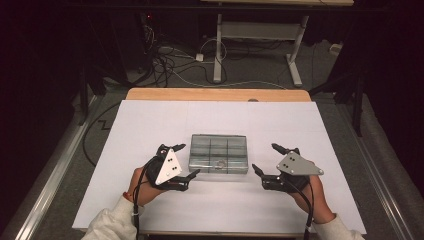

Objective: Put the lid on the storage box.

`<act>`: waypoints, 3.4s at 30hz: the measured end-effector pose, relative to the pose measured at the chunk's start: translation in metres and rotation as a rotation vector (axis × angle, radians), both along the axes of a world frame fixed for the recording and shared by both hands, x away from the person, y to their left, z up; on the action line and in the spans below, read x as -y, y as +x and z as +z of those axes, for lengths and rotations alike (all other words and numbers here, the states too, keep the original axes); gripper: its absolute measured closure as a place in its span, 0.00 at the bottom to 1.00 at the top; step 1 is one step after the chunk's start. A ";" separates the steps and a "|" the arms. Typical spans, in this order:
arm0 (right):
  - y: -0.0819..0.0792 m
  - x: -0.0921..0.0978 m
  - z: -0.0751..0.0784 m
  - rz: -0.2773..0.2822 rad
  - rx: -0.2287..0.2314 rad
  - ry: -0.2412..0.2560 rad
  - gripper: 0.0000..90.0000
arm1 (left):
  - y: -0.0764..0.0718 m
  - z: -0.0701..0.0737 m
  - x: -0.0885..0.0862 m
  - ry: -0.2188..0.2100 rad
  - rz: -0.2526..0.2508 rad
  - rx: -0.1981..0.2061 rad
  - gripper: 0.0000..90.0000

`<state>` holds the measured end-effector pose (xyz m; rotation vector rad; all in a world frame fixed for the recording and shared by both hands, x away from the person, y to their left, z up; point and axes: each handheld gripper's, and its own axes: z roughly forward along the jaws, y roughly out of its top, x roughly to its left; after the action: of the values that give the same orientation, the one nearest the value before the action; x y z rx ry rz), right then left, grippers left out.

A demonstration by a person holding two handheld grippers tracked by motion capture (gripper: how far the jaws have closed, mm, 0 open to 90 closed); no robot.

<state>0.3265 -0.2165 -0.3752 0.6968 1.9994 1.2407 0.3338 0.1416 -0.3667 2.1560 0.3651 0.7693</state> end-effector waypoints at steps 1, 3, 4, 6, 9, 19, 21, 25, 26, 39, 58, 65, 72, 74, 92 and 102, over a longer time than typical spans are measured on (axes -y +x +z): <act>-0.001 0.001 0.000 -0.001 0.000 0.003 0.19 | -0.001 0.000 -0.001 0.000 0.000 0.003 0.18; -0.003 0.004 0.000 -0.006 0.003 0.000 0.19 | -0.003 0.000 -0.003 0.001 -0.005 0.003 0.18; -0.004 0.005 0.000 -0.011 0.010 -0.003 0.20 | -0.004 0.000 -0.003 0.002 -0.006 0.006 0.18; -0.007 0.008 -0.001 -0.019 0.018 0.001 0.20 | -0.006 0.000 -0.005 0.001 -0.007 0.008 0.18; -0.009 0.012 -0.001 -0.023 0.018 0.001 0.20 | -0.010 0.000 -0.009 0.010 -0.001 0.014 0.18; -0.018 0.023 -0.006 -0.032 0.015 -0.011 0.20 | -0.018 -0.010 -0.026 0.008 0.028 0.034 0.18; -0.019 0.024 -0.008 -0.028 0.010 -0.014 0.20 | -0.019 -0.012 -0.030 0.003 0.031 0.029 0.18; -0.021 0.027 -0.012 -0.032 0.011 -0.032 0.20 | -0.022 -0.016 -0.038 0.000 0.050 0.037 0.18; -0.022 0.029 -0.013 -0.033 0.011 -0.030 0.20 | -0.023 -0.017 -0.041 -0.002 0.053 0.034 0.18; -0.028 0.046 -0.032 -0.054 0.019 -0.060 0.20 | -0.027 -0.035 -0.068 0.006 0.112 -0.011 0.18; -0.038 0.073 -0.065 -0.139 -0.032 -0.037 0.20 | -0.038 -0.054 -0.101 0.027 0.177 -0.099 0.18; -0.038 0.075 -0.067 -0.138 -0.047 -0.009 0.20 | -0.039 -0.057 -0.102 0.026 0.172 -0.133 0.18; -0.041 0.072 -0.063 -0.139 -0.032 -0.011 0.22 | -0.042 -0.056 -0.103 0.020 0.163 -0.132 0.18; -0.041 0.070 -0.063 -0.136 -0.029 -0.021 0.22 | -0.042 -0.055 -0.104 0.009 0.162 -0.128 0.18; -0.042 0.068 -0.063 -0.128 -0.025 -0.022 0.21 | -0.040 -0.055 -0.102 0.007 0.158 -0.135 0.18; -0.042 0.071 -0.065 -0.127 -0.027 -0.021 0.22 | -0.036 -0.056 -0.099 0.014 0.153 -0.140 0.18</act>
<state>0.2845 -0.2874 -0.4398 0.8217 1.9550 1.1395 0.2979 0.2405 -0.4225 2.2205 0.6046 0.7084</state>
